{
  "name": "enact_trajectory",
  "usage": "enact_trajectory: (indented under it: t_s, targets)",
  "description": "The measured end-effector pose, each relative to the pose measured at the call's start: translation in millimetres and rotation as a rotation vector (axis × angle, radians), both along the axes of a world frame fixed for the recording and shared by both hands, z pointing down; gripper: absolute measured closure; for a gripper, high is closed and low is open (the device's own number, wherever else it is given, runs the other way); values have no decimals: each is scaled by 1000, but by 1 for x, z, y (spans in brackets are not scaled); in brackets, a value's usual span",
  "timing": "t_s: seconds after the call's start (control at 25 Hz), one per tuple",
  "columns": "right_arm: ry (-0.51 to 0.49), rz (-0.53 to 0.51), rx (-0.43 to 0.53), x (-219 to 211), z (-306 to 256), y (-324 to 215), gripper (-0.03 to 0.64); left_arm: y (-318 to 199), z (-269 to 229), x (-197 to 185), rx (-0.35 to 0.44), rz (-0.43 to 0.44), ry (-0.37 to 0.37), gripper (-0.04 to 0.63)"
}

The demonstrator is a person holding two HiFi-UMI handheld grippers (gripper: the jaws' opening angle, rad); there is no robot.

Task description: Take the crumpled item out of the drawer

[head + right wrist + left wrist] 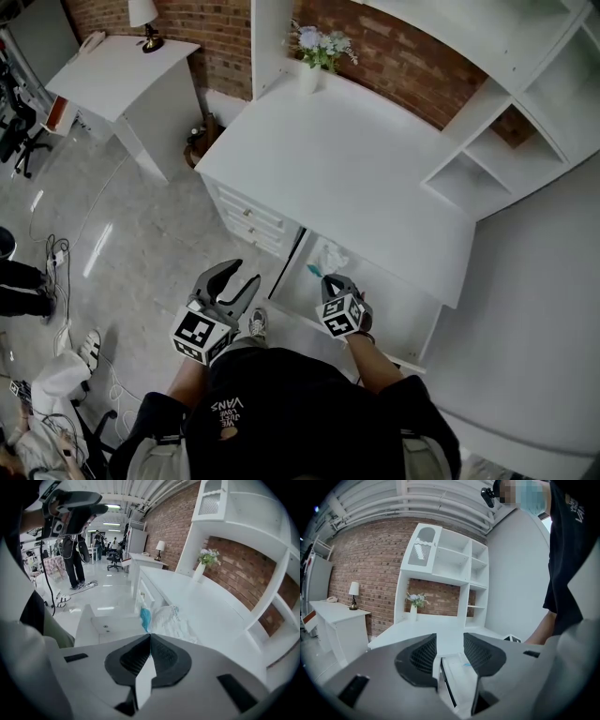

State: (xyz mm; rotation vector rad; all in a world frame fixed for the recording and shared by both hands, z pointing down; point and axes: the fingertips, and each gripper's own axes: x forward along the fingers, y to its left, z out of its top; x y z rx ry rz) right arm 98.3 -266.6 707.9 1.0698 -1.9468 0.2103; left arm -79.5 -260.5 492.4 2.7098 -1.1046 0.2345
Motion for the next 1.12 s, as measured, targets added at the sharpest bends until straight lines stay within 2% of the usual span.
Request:
enact_trajectory:
  t_s: [0.44, 0.84, 1.12]
  targets:
    - [-144, -11, 137, -18, -83, 18, 612, 29, -9, -1, 15, -53, 8, 434]
    - [-325, 8, 251, -18, -165, 49, 612, 61, -20, 1, 33, -93, 3, 434]
    - [-407, -17, 343, -9, -219, 75, 612, 83, -25, 9, 42, -107, -1, 434]
